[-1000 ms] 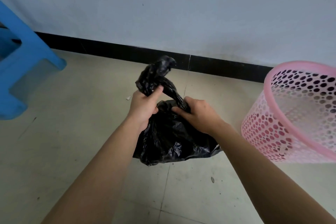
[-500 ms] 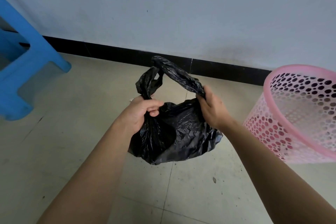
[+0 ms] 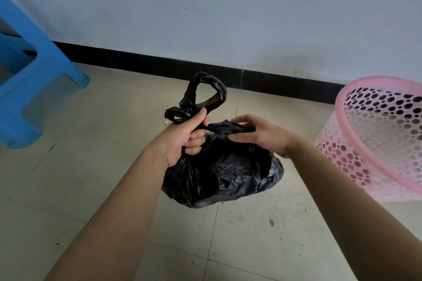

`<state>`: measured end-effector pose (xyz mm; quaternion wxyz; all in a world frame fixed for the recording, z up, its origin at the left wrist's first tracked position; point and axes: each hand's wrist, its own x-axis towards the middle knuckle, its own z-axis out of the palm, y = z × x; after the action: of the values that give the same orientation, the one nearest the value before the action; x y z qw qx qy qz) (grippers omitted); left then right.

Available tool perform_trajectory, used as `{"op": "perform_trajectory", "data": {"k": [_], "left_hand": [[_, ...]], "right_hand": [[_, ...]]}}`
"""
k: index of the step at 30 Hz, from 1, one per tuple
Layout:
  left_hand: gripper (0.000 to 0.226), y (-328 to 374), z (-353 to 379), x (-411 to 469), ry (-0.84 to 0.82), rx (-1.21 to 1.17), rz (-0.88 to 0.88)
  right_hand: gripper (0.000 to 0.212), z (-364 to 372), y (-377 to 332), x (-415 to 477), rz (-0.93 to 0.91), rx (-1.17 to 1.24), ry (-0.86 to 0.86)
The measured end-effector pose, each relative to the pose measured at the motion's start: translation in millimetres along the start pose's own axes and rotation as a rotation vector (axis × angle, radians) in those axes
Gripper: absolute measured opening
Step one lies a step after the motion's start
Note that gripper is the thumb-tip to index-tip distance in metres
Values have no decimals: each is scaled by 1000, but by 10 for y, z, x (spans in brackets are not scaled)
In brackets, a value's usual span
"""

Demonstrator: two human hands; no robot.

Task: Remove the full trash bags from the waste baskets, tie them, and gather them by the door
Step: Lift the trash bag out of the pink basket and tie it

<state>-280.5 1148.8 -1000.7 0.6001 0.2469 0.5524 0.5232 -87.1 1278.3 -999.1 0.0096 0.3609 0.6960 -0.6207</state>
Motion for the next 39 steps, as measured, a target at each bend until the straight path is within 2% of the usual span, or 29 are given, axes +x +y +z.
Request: {"op": "perform_trajectory", "data": {"k": [2,4,6,7,8,10,12,13,16,19,21,23,24,25,27,29,32,33,36,39], "left_hand": [[32,17,31,-4,-16,62,-8],[33,35,68,-10,-34,143,2],[33,42,109,-12,-48,226,-5],[33,40,123,-8,-62,264,-16],[33,34,134,-3,-79,292,-26],[32,18,121,-7,-100,306,-33],[30,-6,67,-22,-111,215,-21],[29,-16,40,-32,-130,133,-13],[34,-40,-1,-23,-180,-36,8],[33,-50,-3,-4,-162,-15,23],[34,-55,-15,-3,-139,6,23],[34,-58,-33,-4,-115,8,24],[35,-57,-41,-2,-106,12,25],[35,-61,-54,4,-99,22,27],[36,-66,-82,2,-96,39,26],[37,-77,-105,-24,-118,-20,29],[47,-77,-55,-64,-201,-187,27],[50,-81,-25,-60,-219,-228,14],[54,-89,22,-18,-185,-355,-18],[50,-68,26,-5,-71,-426,32]], "right_hand": [[70,-46,-107,-64,7,260,26],[88,-89,-252,-58,50,274,99],[108,-102,-407,-21,108,180,106],[105,-100,-466,3,120,141,91],[92,-95,-509,16,113,123,81],[52,-112,-545,30,47,135,106],[20,-178,-558,24,4,102,192],[15,-212,-554,15,-15,76,239],[17,-201,-562,-33,-102,101,312],[25,-131,-594,-58,-96,283,254],[45,-159,-635,-84,-48,266,200],[70,-218,-670,-119,-6,147,115],[73,-232,-678,-141,-1,61,62],[68,-238,-672,-157,-17,-28,13],[46,-261,-660,-176,-99,-95,-8],[29,-290,-665,-166,-179,75,100],[33,-327,-644,-107,-231,414,350],[33,-325,-610,-86,-223,495,375],[33,-296,-479,-79,-142,616,234],[34,-235,-315,-82,-25,421,54]]}}
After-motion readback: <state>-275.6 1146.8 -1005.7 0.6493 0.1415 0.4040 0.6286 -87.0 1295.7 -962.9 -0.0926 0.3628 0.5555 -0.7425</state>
